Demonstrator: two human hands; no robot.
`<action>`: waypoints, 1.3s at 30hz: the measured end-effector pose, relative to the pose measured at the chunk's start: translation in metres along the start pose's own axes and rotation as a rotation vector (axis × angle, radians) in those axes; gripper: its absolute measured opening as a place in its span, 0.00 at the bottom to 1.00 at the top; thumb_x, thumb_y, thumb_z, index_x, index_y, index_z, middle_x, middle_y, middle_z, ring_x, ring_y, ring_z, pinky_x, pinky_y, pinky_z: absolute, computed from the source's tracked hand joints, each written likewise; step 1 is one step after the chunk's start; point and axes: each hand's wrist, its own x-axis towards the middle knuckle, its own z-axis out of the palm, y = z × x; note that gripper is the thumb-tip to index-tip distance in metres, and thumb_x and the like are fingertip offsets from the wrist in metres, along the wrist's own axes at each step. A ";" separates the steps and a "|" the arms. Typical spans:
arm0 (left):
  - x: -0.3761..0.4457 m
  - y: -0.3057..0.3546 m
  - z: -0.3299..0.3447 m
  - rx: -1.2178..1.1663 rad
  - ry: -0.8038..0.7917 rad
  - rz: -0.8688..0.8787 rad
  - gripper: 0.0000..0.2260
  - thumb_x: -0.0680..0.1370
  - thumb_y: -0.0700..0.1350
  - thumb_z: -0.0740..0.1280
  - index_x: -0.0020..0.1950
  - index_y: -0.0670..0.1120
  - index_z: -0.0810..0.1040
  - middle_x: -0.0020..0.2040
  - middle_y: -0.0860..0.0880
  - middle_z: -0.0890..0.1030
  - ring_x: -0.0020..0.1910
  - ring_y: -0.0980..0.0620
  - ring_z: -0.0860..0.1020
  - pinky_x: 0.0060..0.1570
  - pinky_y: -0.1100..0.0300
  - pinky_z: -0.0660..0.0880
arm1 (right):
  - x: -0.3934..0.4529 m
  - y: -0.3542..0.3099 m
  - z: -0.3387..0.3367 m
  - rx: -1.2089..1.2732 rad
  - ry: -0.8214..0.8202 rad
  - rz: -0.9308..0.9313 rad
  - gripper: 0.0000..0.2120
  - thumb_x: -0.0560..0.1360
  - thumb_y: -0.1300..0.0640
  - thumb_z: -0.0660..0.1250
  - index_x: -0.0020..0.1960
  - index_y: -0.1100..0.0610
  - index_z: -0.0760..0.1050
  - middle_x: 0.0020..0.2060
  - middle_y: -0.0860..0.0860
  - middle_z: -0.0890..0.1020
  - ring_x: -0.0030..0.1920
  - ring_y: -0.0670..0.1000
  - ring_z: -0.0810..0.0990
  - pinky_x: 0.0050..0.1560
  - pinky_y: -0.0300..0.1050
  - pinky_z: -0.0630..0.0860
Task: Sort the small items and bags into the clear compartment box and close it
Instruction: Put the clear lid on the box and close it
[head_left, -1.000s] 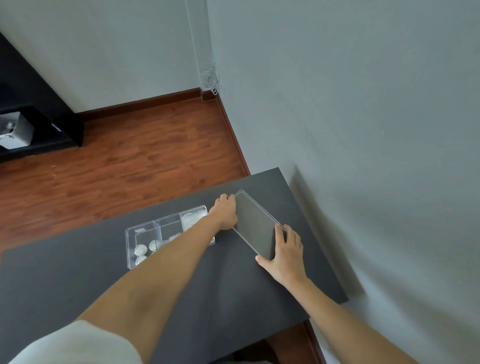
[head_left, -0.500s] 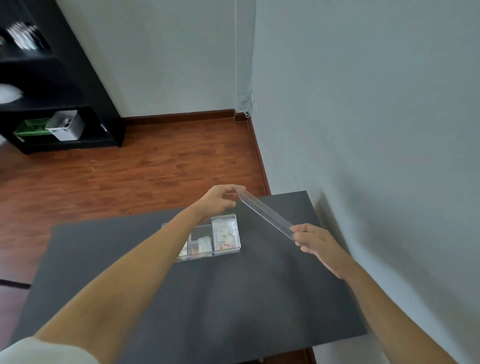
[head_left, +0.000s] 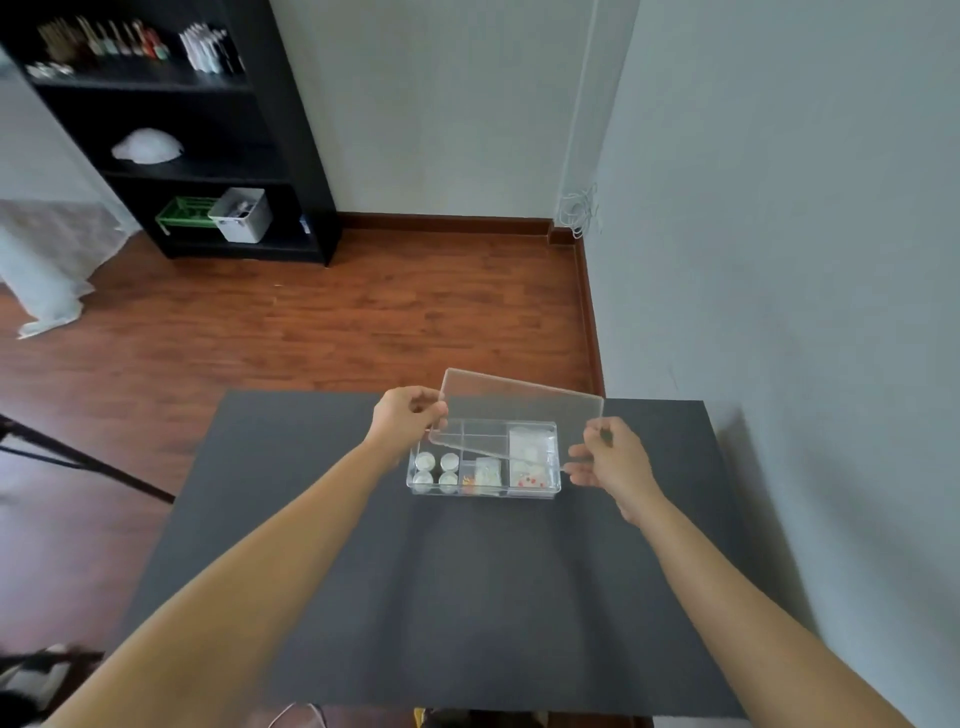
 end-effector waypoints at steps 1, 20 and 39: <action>0.000 -0.008 -0.003 0.031 0.041 -0.027 0.08 0.77 0.42 0.69 0.55 0.43 0.81 0.40 0.47 0.85 0.36 0.53 0.80 0.45 0.56 0.81 | 0.001 0.001 0.009 -0.074 0.027 -0.010 0.07 0.80 0.56 0.58 0.54 0.57 0.73 0.46 0.58 0.83 0.39 0.57 0.85 0.42 0.51 0.84; -0.017 -0.045 -0.002 0.247 0.137 -0.180 0.11 0.72 0.37 0.58 0.29 0.44 0.68 0.29 0.47 0.64 0.33 0.51 0.58 0.30 0.61 0.59 | 0.014 0.014 0.051 -0.718 0.063 -0.185 0.22 0.79 0.59 0.58 0.26 0.59 0.62 0.28 0.55 0.71 0.36 0.58 0.71 0.39 0.45 0.64; -0.019 -0.043 0.001 0.245 0.152 -0.184 0.17 0.71 0.36 0.57 0.25 0.47 0.58 0.27 0.50 0.59 0.32 0.50 0.56 0.30 0.60 0.56 | 0.016 0.026 0.048 -0.573 0.027 -0.115 0.22 0.80 0.55 0.57 0.28 0.58 0.63 0.27 0.52 0.71 0.38 0.57 0.73 0.39 0.45 0.66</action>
